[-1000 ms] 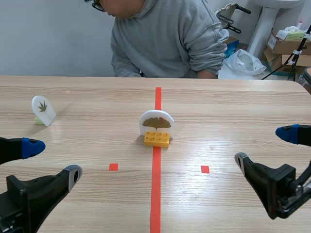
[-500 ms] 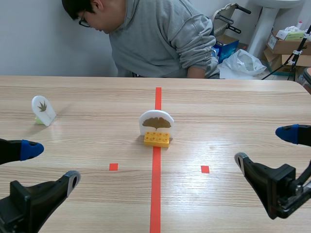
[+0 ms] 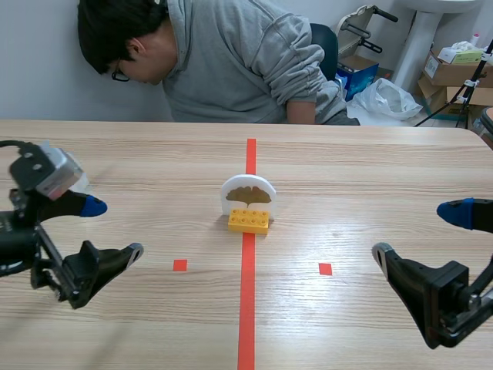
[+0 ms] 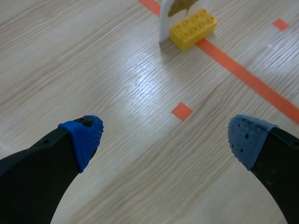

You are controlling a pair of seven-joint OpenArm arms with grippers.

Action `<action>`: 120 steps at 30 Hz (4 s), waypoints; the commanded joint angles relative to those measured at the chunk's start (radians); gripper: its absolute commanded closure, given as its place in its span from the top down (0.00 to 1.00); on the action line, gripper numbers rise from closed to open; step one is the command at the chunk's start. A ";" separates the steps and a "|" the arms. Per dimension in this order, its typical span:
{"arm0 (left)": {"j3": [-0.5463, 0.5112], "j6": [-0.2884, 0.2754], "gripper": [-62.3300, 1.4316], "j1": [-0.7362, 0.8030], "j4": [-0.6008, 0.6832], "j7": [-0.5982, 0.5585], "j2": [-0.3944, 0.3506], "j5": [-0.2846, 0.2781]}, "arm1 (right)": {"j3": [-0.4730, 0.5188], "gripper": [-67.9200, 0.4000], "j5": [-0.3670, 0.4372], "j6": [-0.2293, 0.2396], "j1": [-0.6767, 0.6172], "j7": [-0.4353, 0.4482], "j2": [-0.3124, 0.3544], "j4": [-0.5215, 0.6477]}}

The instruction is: Do the leaf sorting experiment

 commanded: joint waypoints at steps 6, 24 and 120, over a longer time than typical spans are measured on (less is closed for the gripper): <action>0.286 0.029 0.92 -0.359 -0.261 -0.084 0.040 0.108 | 0.007 0.83 0.008 0.001 0.012 0.015 0.002 0.013; 0.676 0.175 0.92 -0.756 -0.768 -0.218 0.329 0.323 | 0.007 0.83 0.008 0.001 0.012 0.016 0.002 0.013; -0.252 0.395 0.06 -0.245 -0.465 -0.096 0.075 -0.017 | 0.007 0.83 0.008 0.004 0.056 0.007 0.002 0.013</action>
